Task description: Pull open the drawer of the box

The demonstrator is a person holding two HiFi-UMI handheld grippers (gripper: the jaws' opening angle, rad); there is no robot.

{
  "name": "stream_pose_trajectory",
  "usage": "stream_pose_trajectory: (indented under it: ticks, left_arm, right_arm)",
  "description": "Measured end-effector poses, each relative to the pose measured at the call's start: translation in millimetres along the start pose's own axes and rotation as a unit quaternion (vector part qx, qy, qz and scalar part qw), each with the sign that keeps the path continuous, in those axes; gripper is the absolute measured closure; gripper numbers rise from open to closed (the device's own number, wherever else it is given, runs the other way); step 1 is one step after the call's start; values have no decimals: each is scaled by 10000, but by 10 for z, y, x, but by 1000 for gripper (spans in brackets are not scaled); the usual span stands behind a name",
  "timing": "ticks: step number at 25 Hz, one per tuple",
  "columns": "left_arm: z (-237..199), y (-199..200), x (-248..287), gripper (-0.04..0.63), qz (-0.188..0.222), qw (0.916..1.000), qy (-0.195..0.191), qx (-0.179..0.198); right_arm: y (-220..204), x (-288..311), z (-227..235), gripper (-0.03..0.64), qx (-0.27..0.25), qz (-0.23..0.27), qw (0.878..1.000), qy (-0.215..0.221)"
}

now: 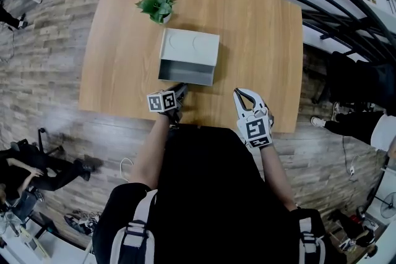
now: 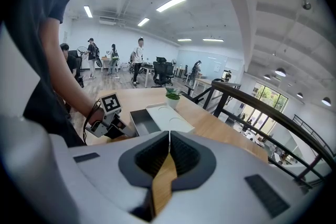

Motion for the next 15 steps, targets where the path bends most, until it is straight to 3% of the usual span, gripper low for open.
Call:
stream_pose_trajectory:
  ticks: [15]
  left_arm:
    - [-16, -123, -45, 511, -41, 9999, 87, 79]
  right_arm:
    - [-25, -49, -85, 591, -3, 43, 10000, 68]
Point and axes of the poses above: the fingertips, and each gripper's own axes: x forward along the fingers, z to its right, y out of its top, the point moved 4 cm from there along -x, backward along the fingers, and after that the axes turned 11 degrees about -x, right-handed, at the moved point
